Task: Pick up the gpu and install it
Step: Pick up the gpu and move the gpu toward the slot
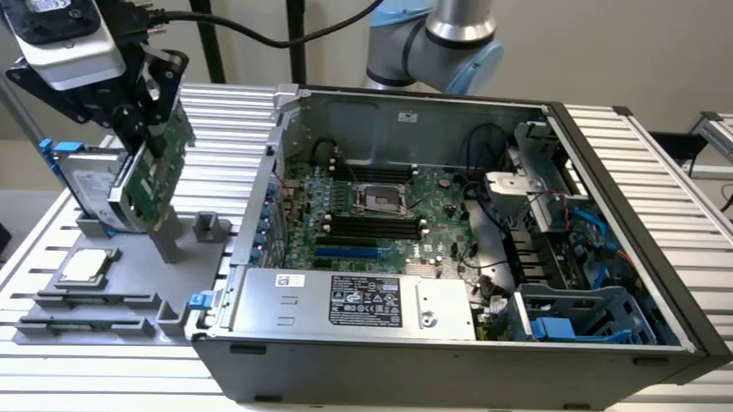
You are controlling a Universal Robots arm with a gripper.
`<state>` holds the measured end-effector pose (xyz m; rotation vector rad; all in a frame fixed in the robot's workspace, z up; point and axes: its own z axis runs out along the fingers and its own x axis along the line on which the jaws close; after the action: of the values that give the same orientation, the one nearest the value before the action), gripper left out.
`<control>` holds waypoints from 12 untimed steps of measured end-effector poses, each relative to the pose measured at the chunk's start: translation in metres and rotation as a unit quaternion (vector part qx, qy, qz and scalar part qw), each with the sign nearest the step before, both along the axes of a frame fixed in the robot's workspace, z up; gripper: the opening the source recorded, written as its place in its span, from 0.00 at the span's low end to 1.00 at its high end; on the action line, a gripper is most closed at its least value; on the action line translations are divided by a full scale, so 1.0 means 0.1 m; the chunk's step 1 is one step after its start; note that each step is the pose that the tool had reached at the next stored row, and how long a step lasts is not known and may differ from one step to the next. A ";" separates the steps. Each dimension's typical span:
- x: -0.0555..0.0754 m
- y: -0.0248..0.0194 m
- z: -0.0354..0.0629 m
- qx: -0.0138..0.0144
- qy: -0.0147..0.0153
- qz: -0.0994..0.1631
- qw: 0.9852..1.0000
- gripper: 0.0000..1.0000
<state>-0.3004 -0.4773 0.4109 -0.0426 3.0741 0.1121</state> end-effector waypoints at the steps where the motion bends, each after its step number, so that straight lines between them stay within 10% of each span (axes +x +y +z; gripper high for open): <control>1: 0.03 0.000 0.045 0.000 0.001 0.001 1.000 0.27; 12: 0.52 0.000 0.542 0.001 0.008 0.004 1.000 0.27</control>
<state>-0.2484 -0.4773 0.4651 -0.0541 3.0903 0.1175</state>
